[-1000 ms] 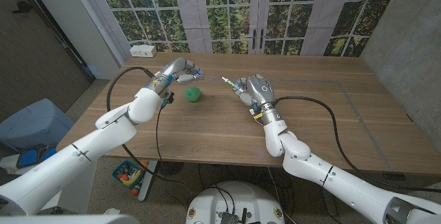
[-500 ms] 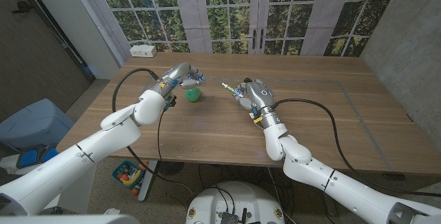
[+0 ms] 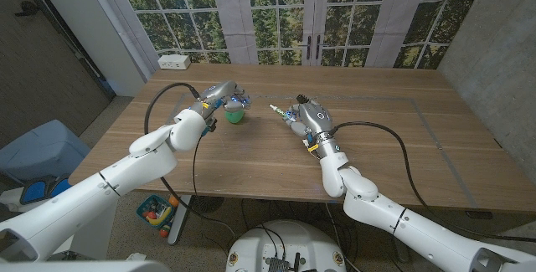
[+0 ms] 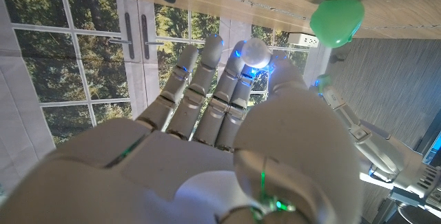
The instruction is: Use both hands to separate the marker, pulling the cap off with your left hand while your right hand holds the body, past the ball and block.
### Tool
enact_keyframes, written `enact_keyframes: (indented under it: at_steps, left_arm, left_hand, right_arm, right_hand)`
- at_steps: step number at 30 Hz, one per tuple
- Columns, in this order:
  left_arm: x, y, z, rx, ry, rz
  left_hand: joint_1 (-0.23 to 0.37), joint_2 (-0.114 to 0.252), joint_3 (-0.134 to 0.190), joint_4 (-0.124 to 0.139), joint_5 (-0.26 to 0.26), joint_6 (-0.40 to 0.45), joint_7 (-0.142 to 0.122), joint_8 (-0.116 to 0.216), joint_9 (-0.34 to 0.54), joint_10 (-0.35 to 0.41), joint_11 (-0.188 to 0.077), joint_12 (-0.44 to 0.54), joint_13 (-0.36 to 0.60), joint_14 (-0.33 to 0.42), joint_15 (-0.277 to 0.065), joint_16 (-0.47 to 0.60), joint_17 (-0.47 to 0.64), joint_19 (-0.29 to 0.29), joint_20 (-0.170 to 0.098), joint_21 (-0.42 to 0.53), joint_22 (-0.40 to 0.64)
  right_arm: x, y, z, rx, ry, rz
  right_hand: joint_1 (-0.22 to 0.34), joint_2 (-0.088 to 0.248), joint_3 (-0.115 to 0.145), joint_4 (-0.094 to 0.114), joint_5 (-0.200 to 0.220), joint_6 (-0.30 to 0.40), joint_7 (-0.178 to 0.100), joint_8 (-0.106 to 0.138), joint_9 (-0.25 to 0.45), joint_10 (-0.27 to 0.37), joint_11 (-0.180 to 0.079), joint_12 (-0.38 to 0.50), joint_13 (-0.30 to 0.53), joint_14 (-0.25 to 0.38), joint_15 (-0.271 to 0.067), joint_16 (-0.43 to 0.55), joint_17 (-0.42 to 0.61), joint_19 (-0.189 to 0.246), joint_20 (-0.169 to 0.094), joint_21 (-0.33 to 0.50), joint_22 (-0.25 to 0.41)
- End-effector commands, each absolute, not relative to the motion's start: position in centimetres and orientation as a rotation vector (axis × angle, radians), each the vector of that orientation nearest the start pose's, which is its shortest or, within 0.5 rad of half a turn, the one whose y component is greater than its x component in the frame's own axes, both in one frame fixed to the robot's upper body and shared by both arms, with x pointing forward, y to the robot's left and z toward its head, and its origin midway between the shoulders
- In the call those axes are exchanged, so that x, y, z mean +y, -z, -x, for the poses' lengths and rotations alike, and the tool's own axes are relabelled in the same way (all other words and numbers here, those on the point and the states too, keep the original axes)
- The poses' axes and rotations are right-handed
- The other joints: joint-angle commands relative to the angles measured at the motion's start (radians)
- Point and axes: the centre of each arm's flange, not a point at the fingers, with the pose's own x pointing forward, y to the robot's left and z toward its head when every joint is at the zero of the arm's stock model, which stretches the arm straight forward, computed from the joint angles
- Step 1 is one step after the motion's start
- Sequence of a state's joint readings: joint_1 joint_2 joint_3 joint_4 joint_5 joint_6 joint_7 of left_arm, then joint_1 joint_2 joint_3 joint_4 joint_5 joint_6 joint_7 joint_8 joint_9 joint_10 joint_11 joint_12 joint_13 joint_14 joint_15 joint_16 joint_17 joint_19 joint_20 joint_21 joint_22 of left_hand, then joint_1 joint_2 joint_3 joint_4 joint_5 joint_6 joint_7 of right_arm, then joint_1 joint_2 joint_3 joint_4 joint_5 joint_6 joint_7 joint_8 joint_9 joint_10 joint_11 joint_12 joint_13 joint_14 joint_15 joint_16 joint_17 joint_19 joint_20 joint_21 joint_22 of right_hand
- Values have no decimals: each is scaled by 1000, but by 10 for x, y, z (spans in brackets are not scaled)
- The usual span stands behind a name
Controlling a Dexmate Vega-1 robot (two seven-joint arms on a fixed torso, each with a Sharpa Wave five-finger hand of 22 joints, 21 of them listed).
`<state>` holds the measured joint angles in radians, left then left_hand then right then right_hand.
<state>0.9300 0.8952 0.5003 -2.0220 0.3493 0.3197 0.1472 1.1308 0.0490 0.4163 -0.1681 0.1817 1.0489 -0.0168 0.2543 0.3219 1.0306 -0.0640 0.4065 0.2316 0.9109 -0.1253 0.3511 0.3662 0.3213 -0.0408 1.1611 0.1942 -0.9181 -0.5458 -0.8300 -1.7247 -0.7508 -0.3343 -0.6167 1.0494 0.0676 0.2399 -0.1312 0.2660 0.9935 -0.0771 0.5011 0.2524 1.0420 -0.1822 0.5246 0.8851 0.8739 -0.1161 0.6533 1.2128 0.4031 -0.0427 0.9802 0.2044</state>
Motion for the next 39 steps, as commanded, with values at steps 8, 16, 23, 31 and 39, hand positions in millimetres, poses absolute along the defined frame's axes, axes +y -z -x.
enact_keyframes:
  at_steps: [8, 16, 23, 31, 39]
  left_arm:
    - [205, -20, -552, -624, -64, -1370]
    - [195, -14, -555, -593, -48, -1436]
    - [190, -11, -557, -564, -40, -1467]
    - [183, -3, -560, -532, -40, -1519]
    - [178, 5, -563, -502, -36, -1552]
  left_hand:
    - [47, 39, -9, 0, 1, 6, -21, -4, -1, 164, -149, -10, -3, -16, -118, -15, -12, -45, -107, -21, -10]
    - [51, 38, -11, -1, 0, 5, -21, -6, -3, 167, -147, -14, -5, -23, -117, -23, -19, -54, -103, -28, -14]
    - [52, 37, -15, 0, -1, 14, -33, -5, -6, 174, -149, -21, -9, -39, -118, -41, -36, -90, -89, -51, -20]
    - [58, 39, -16, 0, -2, 14, -26, -8, -10, 176, -146, -32, -12, -55, -117, -62, -57, -129, -72, -85, -25]
    - [62, 38, -21, 0, -2, 20, -30, -9, -14, 185, -146, -37, -11, -70, -117, -78, -74, -173, -55, -122, -28]
  right_arm:
    - [-103, 98, -566, -861, 239, 1185]
    - [-106, 101, -570, -848, 231, 1185]
    - [-108, 105, -572, -827, 218, 1170]
    - [-110, 110, -573, -808, 203, 1170]
    - [-112, 113, -574, -800, 196, 1169]
  right_hand:
    - [42, 41, -11, 1, -1, 24, -3, 6, 48, 21, -12, -4, 6, 9, -106, -7, 3, -6, -144, 15, -2]
    - [38, 33, -21, 4, 1, 33, -15, 14, 55, 28, -18, -7, 10, 14, -107, -7, 4, -4, -147, 25, -4]
    - [48, 39, -18, 1, 4, 30, 9, 4, 43, 23, -8, -17, 8, 19, -106, -7, 4, -6, -143, 34, -6]
    - [43, 33, -28, 4, 5, 42, -17, 14, 52, 38, -18, -17, 13, 17, -107, -10, 4, -7, -144, 43, -8]
    - [45, 33, -31, 5, 7, 46, -12, 9, 43, 41, -16, -23, 11, 22, -106, -10, 4, -8, -144, 49, -9]
